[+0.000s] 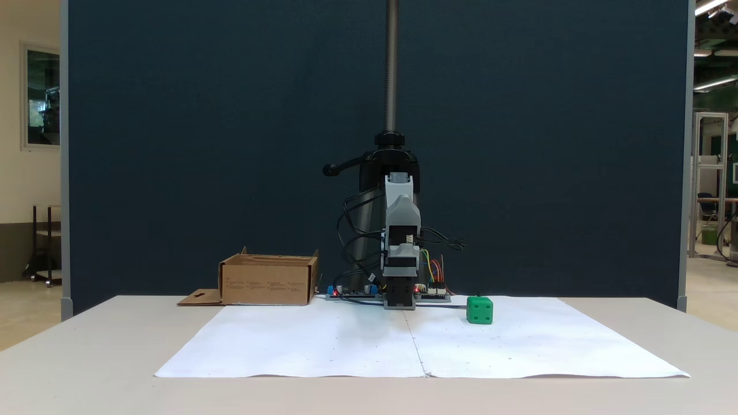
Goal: Grasp a green dice and put it in the bin.
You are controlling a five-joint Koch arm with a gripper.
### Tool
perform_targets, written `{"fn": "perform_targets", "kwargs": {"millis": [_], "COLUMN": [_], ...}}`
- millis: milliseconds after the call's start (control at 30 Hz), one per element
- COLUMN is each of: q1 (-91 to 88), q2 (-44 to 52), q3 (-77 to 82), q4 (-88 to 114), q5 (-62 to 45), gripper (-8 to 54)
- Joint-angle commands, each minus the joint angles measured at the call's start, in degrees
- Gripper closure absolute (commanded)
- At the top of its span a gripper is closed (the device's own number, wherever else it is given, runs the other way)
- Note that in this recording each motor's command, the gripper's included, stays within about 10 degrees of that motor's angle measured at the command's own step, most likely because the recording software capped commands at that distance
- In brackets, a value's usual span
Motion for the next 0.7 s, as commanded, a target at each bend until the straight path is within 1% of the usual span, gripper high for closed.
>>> {"fn": "perform_targets", "kwargs": {"millis": [0,167,300,433,667], "q1": [0.88,0.88,0.53,-1.41,-1.93], "q2": [6.42,6.42,6.33,6.24,6.33], "q3": [3.69,3.69,3.69,1.67,-10.99], "q4": [-1.49,-1.49,-1.05,1.14,28.98], "q5": [-3.6,-3.6,-3.69,-3.96,-3.87], "gripper": [0.4,1.0,4.2,4.2,4.2]}}
